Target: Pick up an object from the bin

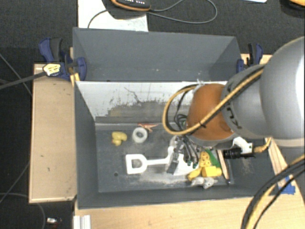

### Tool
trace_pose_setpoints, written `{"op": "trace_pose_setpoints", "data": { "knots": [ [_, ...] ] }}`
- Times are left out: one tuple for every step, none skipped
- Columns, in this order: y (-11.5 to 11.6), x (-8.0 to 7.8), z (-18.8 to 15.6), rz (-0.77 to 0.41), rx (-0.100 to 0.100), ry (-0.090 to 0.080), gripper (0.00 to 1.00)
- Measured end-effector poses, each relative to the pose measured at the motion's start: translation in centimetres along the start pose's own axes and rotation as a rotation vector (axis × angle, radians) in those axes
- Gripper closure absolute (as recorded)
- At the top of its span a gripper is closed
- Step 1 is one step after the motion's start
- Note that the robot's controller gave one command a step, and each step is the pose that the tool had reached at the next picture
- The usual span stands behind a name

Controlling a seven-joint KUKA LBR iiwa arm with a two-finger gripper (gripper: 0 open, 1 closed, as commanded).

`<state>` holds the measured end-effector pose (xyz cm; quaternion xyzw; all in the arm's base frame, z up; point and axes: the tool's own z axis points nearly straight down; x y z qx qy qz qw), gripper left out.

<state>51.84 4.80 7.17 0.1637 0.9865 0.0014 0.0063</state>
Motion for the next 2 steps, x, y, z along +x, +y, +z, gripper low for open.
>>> {"op": "trace_pose_setpoints", "data": {
  "knots": [
    [0.0,0.0,-0.01,0.0,0.0,0.0,1.0],
    [0.0,0.0,-0.01,-0.001,0.0,0.0,1.0]
  ]
}}
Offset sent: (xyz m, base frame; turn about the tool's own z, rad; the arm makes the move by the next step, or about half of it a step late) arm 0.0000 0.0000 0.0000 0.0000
